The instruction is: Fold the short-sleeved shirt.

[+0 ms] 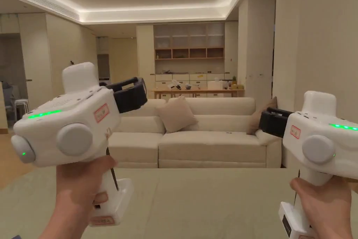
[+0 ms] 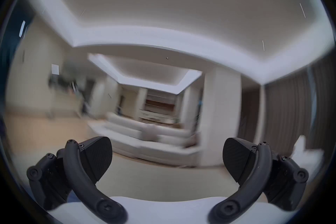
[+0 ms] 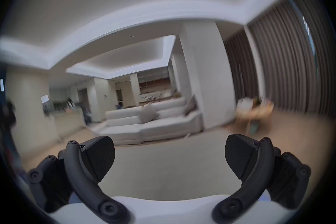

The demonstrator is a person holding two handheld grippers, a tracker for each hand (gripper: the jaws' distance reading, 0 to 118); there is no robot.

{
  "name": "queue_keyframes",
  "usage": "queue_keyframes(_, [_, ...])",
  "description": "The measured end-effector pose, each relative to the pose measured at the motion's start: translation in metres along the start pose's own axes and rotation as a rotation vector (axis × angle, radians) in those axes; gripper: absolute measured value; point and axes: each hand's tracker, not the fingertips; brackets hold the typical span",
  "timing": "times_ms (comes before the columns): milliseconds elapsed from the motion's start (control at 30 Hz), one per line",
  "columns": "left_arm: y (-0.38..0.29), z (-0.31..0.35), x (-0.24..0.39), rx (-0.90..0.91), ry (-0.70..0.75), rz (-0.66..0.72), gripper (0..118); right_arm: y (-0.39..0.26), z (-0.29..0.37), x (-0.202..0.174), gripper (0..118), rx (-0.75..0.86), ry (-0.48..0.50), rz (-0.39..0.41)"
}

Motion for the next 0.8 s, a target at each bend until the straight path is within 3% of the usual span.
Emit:
queue_keyframes(100, [-0.033,0.026,-0.063,0.056,-0.074,0.821,117,-0.033,0.027,-0.078,118,0.294,-0.221,1.051])
queue_keyframes(167, [-0.086,0.038,-0.096,0.076,-0.038,1.354,117,-0.081,0.028,-0.102,118,0.335,-0.213,1.464])
queue_keyframes(200, [-0.124,0.045,-0.104,0.074,-0.018,1.645,117,-0.104,0.031,-0.108,118,0.317,-0.176,1.632])
queue_keyframes(233, [-0.158,0.053,-0.108,0.058,0.023,1.899,117,-0.126,0.03,-0.112,118,0.277,-0.155,1.738])
queue_keyframes(300, [-0.212,0.077,-0.102,0.056,0.179,2.217,117,-0.163,0.034,-0.105,118,0.265,-0.038,1.927])
queue_keyframes(367, [-0.235,0.1,-0.097,0.072,0.396,2.368,117,-0.2,0.034,-0.097,118,0.278,0.016,2.141])
queue_keyframes(400, [-0.246,0.115,-0.101,-0.01,0.583,2.127,117,-0.221,0.029,-0.088,118,0.328,0.007,2.223])
queue_keyframes(433, [-0.253,0.123,-0.101,-0.016,0.689,2.054,117,-0.236,0.028,-0.08,118,0.35,0.044,2.291])
queue_keyframes(500, [-0.268,0.128,-0.103,-0.017,0.696,2.112,117,-0.244,0.03,-0.077,118,0.315,0.078,2.234])
queue_keyframes(567, [-0.273,0.121,-0.111,-0.016,0.604,2.188,117,-0.235,0.04,-0.076,118,0.251,0.119,2.07])
queue_keyframes(600, [-0.265,0.112,-0.117,-0.068,0.546,2.109,118,-0.225,0.041,-0.078,118,0.22,0.146,1.965])
queue_keyframes(667, [-0.223,0.085,-0.117,-0.214,0.441,1.613,118,-0.192,0.04,-0.087,118,0.189,0.136,1.688])
queue_keyframes(733, [-0.162,0.049,-0.098,-0.227,0.299,1.08,118,-0.137,0.043,-0.092,118,0.108,0.146,1.27])
queue_keyframes(767, [-0.129,0.037,-0.077,-0.196,0.223,0.894,118,-0.113,0.043,-0.087,118,0.101,0.153,1.062])
queue_keyframes(800, [-0.103,0.024,-0.06,-0.267,0.164,0.624,118,-0.091,0.043,-0.078,118,0.085,0.182,0.861])
